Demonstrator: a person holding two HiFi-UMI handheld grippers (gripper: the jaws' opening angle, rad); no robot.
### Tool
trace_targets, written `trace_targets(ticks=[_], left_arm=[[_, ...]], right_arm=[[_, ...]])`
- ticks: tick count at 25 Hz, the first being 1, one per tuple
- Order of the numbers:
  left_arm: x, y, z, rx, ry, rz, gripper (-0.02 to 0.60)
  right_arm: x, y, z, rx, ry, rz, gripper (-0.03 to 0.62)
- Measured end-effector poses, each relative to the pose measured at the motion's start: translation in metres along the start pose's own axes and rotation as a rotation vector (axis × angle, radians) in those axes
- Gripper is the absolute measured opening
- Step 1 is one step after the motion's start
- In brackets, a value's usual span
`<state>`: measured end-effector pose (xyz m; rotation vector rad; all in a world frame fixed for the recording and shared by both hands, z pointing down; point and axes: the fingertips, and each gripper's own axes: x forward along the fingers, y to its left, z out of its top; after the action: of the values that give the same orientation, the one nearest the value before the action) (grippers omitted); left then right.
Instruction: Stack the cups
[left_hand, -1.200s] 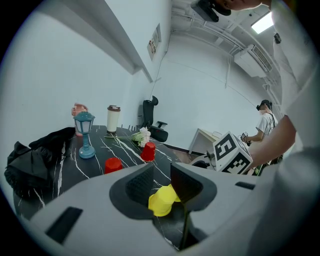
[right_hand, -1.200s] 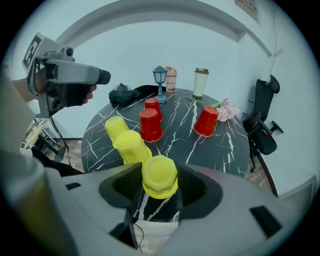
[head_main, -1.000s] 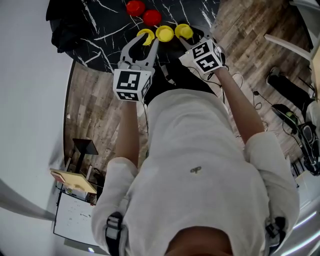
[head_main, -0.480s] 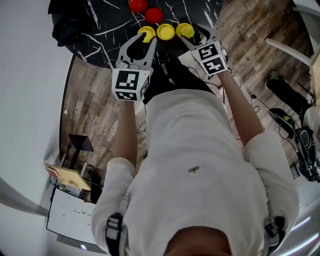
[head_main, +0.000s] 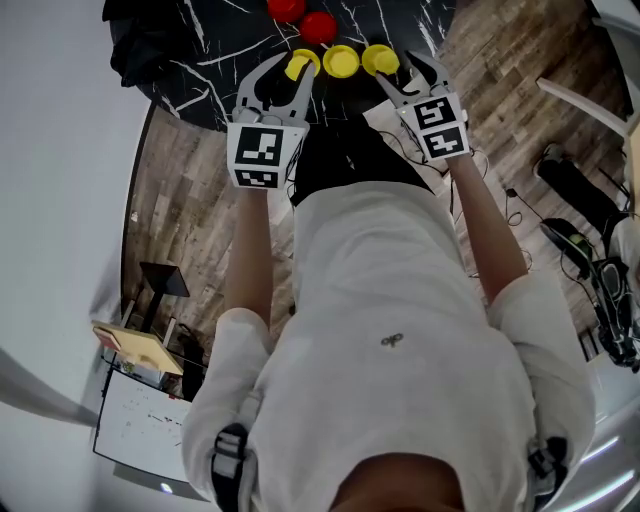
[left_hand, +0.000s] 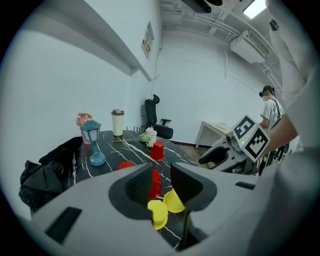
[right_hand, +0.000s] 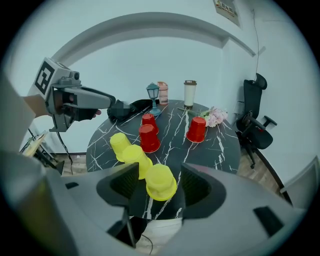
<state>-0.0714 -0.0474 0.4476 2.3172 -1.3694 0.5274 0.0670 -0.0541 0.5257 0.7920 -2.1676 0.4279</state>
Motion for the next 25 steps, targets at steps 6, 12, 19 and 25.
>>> trace_targets(ticks=[6,12,19,25], left_arm=[[0.02,0.005,0.003,0.05,0.022,-0.058,0.109],[0.043,0.012,0.0,0.114,0.06,-0.131,0.129],[0.067,0.013,-0.009,0.217,0.14,-0.217,0.173],[0.08,0.01,-0.033,0.33,0.229,-0.261,0.206]], right_arm=[[-0.004,-0.001,-0.001,0.042,0.005,-0.045,0.267],[-0.013,-0.004,0.002,0.112,-0.006,-0.114,0.264],[-0.025,-0.003,0.002,0.176,-0.009,-0.181,0.262],[-0.031,-0.002,-0.003,0.235,-0.005,-0.24,0.261]])
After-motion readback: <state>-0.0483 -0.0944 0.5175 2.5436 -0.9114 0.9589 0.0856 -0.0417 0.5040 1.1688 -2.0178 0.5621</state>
